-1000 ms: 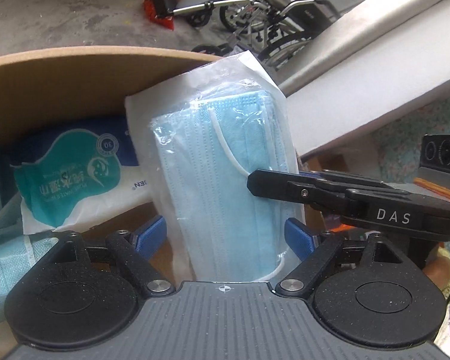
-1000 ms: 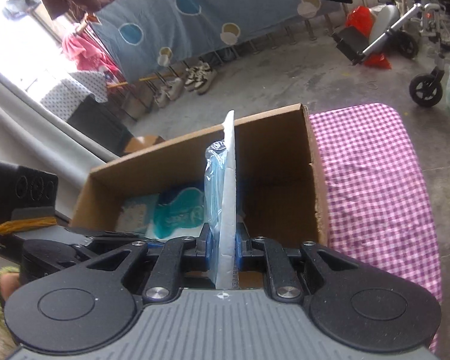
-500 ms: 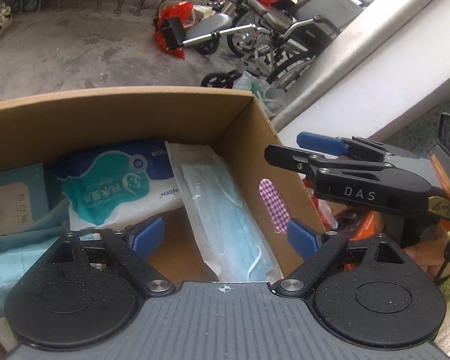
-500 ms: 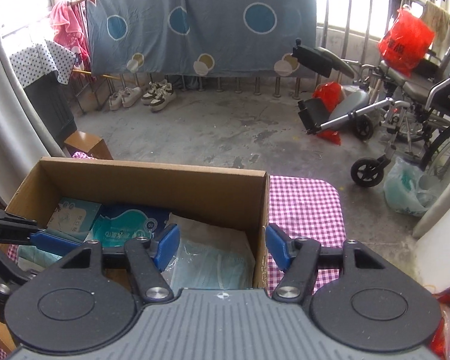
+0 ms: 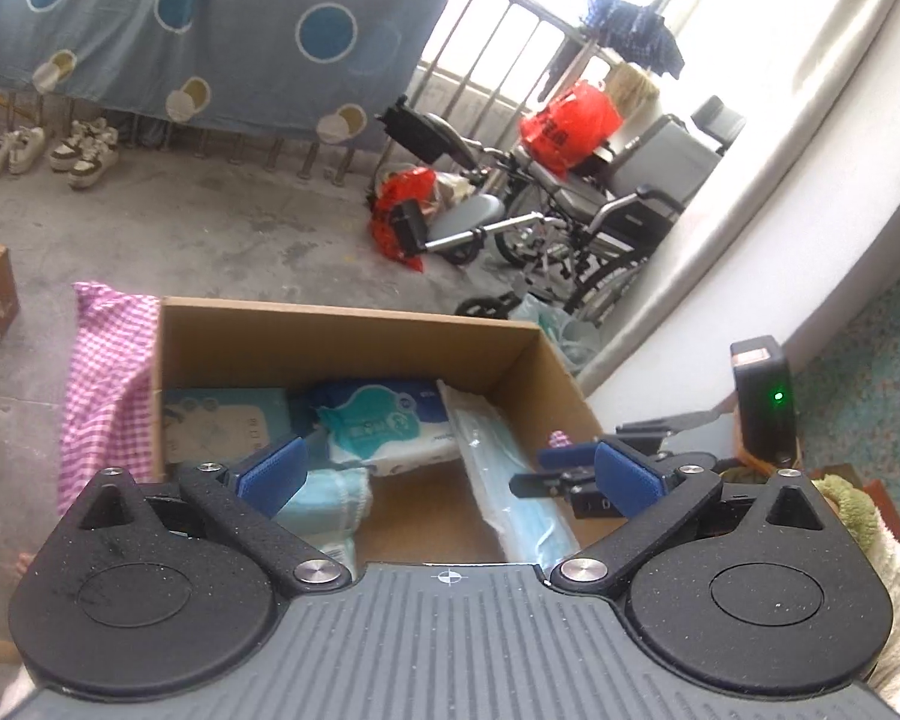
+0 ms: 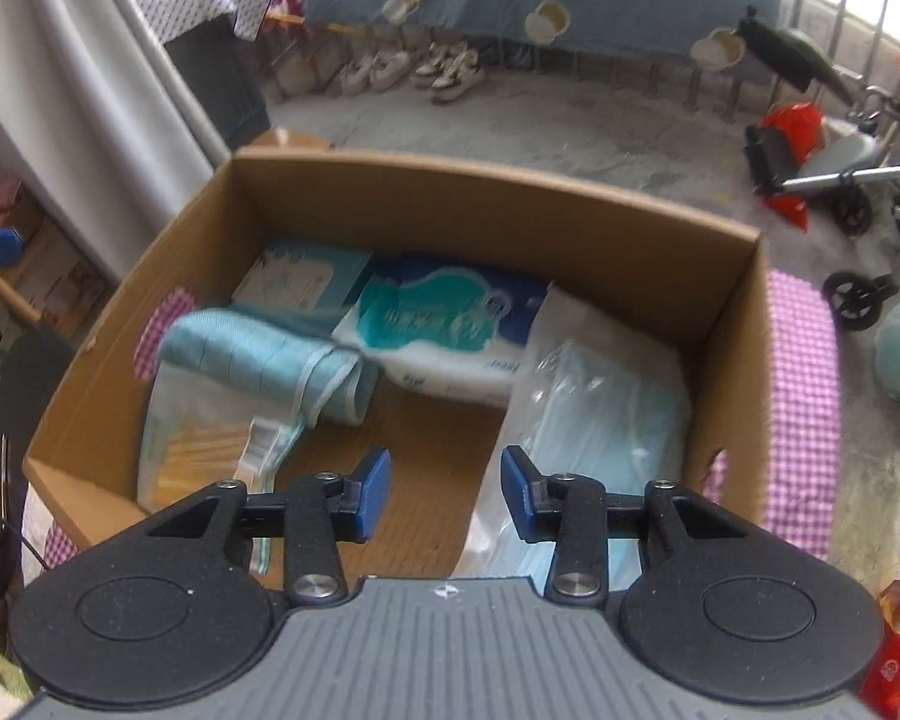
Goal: Organize soft objects
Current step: 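Open the right gripper to release the mask bag in the box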
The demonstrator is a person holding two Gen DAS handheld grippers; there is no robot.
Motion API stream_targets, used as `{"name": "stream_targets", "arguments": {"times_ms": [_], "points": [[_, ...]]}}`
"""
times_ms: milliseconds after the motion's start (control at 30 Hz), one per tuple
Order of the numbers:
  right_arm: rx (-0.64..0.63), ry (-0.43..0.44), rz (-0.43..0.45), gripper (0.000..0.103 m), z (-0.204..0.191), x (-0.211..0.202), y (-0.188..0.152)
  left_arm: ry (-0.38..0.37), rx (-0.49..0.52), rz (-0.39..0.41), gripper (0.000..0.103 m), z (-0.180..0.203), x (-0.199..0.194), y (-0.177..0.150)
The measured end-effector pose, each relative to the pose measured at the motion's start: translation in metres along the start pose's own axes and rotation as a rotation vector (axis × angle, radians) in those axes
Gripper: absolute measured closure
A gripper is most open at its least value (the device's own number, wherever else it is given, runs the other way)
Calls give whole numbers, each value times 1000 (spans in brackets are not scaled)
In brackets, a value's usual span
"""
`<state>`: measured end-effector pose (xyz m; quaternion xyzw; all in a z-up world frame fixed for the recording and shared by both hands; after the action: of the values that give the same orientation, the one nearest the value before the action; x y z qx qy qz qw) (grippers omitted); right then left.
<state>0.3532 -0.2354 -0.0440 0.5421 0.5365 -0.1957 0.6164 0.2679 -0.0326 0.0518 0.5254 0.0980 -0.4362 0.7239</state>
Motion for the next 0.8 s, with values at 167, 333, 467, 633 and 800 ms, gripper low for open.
{"name": "stream_targets", "arguments": {"times_ms": [167, 333, 467, 633, 800], "points": [[20, 7, -152, 64, -2, 52, -26, 108, -31, 44, 1, -34, -38, -27], [107, -47, -177, 74, 29, 78, -20, 107, -100, 59, 1, -56, -48, -44], [159, -62, -145, 72, 41, 73, -10, 86, -143, 67, 1, -67, -49, -51], [93, 71, -173, 72, 9, 60, -19, 102, -162, 65, 1, -80, -51, -61], [67, -8, -249, 73, 15, 82, -34, 117, -171, 56, 1, -88, -48, -70]]}}
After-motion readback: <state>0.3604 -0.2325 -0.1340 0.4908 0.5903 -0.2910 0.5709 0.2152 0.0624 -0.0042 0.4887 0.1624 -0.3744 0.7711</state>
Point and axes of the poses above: each gripper's, at about its wrist camera, not at the fingertips, and x roughly the way its jaws point, z to its right, y to its top, the point moved 10 cm from there along x, roughly the way its jaws point, and after that the axes turned 2 degrees about x, right-handed, at the moved point
